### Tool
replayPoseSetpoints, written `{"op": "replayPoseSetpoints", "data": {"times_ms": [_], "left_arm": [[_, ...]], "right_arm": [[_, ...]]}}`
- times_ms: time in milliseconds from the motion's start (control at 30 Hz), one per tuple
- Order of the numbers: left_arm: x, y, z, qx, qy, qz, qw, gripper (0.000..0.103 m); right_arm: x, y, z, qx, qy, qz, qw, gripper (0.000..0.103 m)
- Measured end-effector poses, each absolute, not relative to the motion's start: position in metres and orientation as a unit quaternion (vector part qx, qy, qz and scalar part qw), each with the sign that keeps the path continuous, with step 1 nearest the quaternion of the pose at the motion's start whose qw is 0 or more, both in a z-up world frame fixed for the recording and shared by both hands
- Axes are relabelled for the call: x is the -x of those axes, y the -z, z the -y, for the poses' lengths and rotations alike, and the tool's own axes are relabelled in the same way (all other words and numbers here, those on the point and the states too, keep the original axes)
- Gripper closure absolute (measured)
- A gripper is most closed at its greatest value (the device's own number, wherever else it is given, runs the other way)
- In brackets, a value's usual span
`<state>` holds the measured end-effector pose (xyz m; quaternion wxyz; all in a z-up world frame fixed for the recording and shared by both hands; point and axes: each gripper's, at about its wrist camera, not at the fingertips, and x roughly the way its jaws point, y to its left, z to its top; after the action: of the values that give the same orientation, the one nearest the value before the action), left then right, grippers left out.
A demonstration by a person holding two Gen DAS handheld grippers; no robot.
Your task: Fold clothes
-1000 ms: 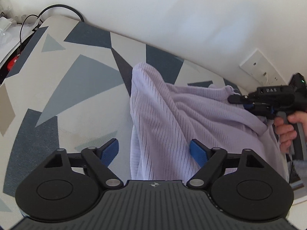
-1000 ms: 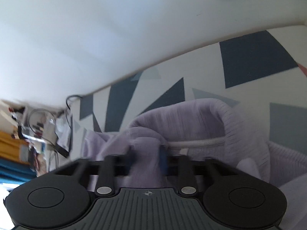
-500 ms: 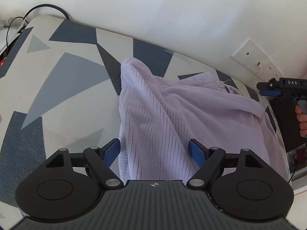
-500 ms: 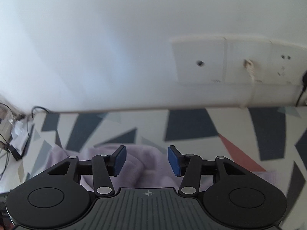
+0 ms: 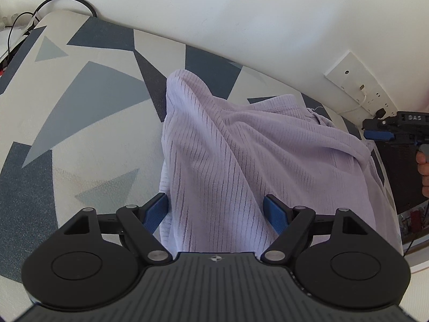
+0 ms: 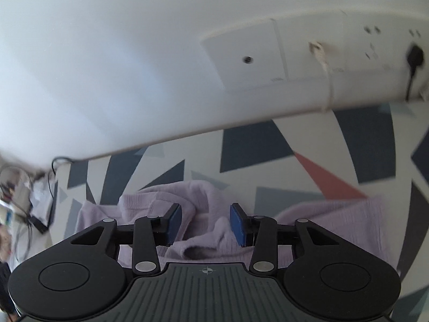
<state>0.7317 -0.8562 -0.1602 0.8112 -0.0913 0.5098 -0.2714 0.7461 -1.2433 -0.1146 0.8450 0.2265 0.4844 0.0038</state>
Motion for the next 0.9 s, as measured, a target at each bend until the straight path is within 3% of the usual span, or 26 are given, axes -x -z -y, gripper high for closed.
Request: {"op": "replayPoseSetpoints", "data": {"times_ms": [167,233,333,533,767,900], "left_arm": [[-0.731,0.161,0.856,0.095,0.268,-0.511,0.811,0.023],[-0.729,0.161,0.857,0.095,0.269,-0.509,0.812,0.023],[-0.727,0.163,0.857,0.094,0.268,-0.508,0.813,0.023],[-0.725,0.164,0.858,0.099,0.261,-0.506,0.816,0.023],[-0.724,0.158,0.857,0.094,0.257,-0.501,0.821,0.023],[-0.725,0.143,0.847,0.099,0.267,-0.479,0.830,0.023]], "right_arm": [[-0.767,0.145,1.236,-0.183,-0.019,-0.561,0.807,0.068],[-0.765,0.146,1.236,-0.191,-0.046,-0.567,0.800,0.094],[-0.757,0.123,1.236,-0.187,-0.088,-0.518,0.830,0.095],[-0.765,0.096,1.230,-0.146,-0.154,-0.420,0.883,0.096],[-0.804,0.163,1.200,-0.087,-0.139,-0.475,0.864,0.094],[-0.798,0.143,1.209,-0.121,-0.122,-0.454,0.874,0.071]]}}
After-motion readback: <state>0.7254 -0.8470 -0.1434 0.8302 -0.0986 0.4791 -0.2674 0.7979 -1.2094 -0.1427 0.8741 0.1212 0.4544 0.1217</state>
